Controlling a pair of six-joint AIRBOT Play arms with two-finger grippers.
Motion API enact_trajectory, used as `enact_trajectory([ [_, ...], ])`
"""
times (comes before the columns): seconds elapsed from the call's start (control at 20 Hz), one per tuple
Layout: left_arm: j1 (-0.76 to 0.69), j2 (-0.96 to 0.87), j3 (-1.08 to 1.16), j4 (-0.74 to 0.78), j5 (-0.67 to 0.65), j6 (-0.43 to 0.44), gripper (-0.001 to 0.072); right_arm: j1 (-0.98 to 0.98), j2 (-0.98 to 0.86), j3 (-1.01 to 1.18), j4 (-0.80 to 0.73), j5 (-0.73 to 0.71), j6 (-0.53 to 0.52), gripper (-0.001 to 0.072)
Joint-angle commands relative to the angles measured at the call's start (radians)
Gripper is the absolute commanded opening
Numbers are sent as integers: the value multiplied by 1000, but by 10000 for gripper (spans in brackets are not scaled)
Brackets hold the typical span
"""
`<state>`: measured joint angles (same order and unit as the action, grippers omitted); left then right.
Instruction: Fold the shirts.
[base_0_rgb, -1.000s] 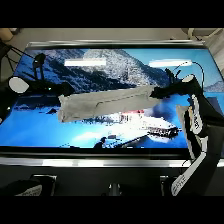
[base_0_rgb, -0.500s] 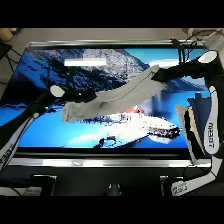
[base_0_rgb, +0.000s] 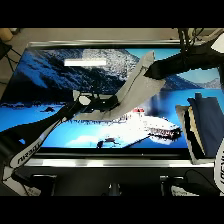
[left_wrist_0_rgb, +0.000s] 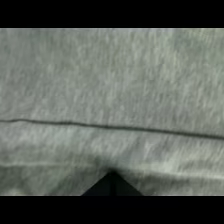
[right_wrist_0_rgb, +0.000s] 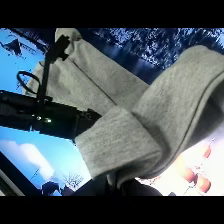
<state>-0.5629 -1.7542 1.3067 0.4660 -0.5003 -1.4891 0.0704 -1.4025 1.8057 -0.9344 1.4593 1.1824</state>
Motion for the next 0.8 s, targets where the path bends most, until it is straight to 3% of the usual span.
enact_trajectory([
  [0.0, -65, -64, 95, -45, -22, 0, 25, 46, 46, 0, -83, 30, 43, 25],
  [0.15, -71, -111, 140, -40, -77, 26, 23, 45, 43, -1, -132, 21, 49, 24],
  [0.25, -11, -87, 140, 65, -153, 52, 21, 45, 24, 0, -155, -1, 48, 24],
  [0.4, 151, 36, 140, 414, -291, -36, 21, 73, -36, -1, -72, -86, 22, 24],
  [0.5, 288, 149, 140, 575, -359, -49, 21, 143, -94, 0, -69, -199, 10, 24],
  [0.75, 660, 427, 140, 642, -481, -46, 22, 382, -281, 0, -18, -455, 11, 24],
])
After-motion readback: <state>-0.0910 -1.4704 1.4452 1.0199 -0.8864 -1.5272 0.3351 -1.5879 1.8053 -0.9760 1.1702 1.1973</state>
